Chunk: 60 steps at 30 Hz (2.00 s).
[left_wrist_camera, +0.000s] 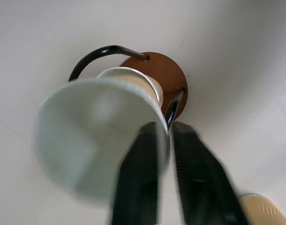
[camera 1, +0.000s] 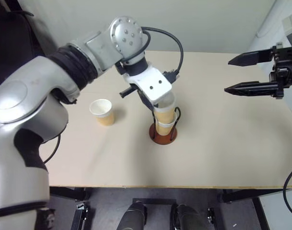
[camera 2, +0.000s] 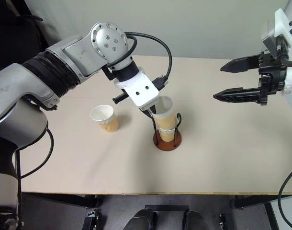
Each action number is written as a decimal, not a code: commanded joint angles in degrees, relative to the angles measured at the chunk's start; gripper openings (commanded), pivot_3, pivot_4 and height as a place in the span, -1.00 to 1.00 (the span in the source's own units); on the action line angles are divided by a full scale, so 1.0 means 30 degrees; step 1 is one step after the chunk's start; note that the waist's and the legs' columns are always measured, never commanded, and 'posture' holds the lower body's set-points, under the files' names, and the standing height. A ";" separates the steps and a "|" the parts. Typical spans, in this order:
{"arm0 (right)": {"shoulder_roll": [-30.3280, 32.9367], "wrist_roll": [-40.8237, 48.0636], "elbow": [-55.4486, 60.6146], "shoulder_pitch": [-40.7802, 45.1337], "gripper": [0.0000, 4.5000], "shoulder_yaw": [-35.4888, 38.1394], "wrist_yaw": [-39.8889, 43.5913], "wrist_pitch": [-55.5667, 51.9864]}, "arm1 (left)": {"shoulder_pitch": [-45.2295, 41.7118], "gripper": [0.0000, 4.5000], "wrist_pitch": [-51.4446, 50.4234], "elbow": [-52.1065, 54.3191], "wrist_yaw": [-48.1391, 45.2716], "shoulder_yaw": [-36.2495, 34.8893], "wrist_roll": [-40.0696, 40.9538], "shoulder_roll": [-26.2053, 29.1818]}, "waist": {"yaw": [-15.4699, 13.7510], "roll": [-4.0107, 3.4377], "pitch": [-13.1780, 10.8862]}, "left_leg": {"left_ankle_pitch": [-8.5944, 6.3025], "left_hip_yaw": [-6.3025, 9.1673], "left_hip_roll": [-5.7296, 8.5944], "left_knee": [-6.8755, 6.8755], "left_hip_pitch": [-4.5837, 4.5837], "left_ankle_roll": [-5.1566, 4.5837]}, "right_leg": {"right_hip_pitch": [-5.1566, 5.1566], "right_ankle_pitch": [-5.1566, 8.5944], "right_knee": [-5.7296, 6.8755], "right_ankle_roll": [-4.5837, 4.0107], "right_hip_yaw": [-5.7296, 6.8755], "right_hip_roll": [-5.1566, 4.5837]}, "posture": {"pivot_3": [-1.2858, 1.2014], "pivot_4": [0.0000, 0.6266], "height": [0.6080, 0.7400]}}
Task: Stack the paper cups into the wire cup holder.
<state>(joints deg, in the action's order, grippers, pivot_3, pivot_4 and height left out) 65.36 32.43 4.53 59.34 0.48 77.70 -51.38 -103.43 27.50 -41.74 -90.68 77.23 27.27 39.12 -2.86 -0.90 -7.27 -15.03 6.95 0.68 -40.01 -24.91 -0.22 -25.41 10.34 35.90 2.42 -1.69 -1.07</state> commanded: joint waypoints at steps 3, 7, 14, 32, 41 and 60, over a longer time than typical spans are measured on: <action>0.0391 0.0158 0.0345 0.0118 1.00 0.0549 -0.0048 0.0105 | -0.0154 0.22 0.0228 -0.0115 -0.0607 -0.0327 0.0218 0.0007 | -0.0011 -0.0002 -0.0001 | 0.0006 0.0005 0.0008 -0.0003 -0.0006 -0.0003 | 0.0000 -0.0009 -0.0005 0.0015 -0.0001 -0.0014 | 0.03 -0.52 1.00; 0.0420 0.0135 0.0357 0.0090 1.00 0.0544 -0.0039 0.0134 | -0.0117 0.88 0.0386 -0.0706 -0.0607 -0.0998 0.0054 -0.0280 | -0.0017 0.0000 0.0000 | 0.0013 0.0003 0.0037 -0.0002 -0.0006 -0.0007 | 0.0001 -0.0014 -0.0005 0.0025 -0.0004 -0.0022 | 0.03 -0.52 1.00; 0.0337 -0.0098 0.0547 -0.0410 1.00 0.0647 -0.0624 0.0226 | 0.1148 0.99 0.0505 -0.2826 -0.0607 -0.5063 -0.1592 0.0498 | 0.0024 -0.0027 0.0010 | 0.0017 0.0004 0.0039 0.0004 -0.0003 -0.0026 | -0.0001 -0.0024 -0.0006 0.0041 -0.0018 -0.0034 | 0.03 -0.52 1.00; 0.0201 -0.1017 0.0094 -0.0814 1.00 -0.0485 0.0084 0.2090 | 0.4875 0.99 0.1878 0.2678 -0.0607 -0.8771 -0.7100 0.8180 | 0.0293 -0.0045 0.0020 | 0.0062 0.0028 0.0096 0.0030 -0.0024 -0.0065 | -0.0048 0.0014 -0.0002 -0.0029 0.0001 -0.0036 | 0.03 -0.52 1.00; -0.0324 -0.1352 -0.0380 -0.0617 1.00 -0.0818 0.0351 0.2381 | 0.8326 0.99 -0.0995 0.6443 -0.0388 -1.2242 -0.8299 0.9657 | 0.0419 -0.0040 0.0024 | 0.0076 0.0042 0.0078 0.0102 -0.0003 -0.0109 | -0.0069 0.0003 0.0029 -0.0136 0.0024 -0.0020 | 0.03 -0.52 1.00; -0.1016 -0.1826 -0.0894 -0.0511 1.00 -0.1265 0.0731 0.2702 | 1.4456 0.99 -0.4915 0.6968 0.4285 -1.9169 -1.3637 1.0148 | 0.0547 -0.0040 0.0024 | 0.0318 0.0066 0.0060 0.0358 0.0009 -0.0025 | -0.0196 -0.0119 0.0039 -0.0360 0.0016 -0.0026 | 0.03 -0.52 1.00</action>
<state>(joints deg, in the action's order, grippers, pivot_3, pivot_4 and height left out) 62.02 27.15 1.47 56.07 -3.73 79.43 -44.00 -60.15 13.07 -20.70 -78.89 22.42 -12.48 68.43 -1.22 -1.02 -7.20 -14.08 7.15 0.87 -38.95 -24.89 -0.29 -25.99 9.98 36.02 1.33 -1.64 -1.15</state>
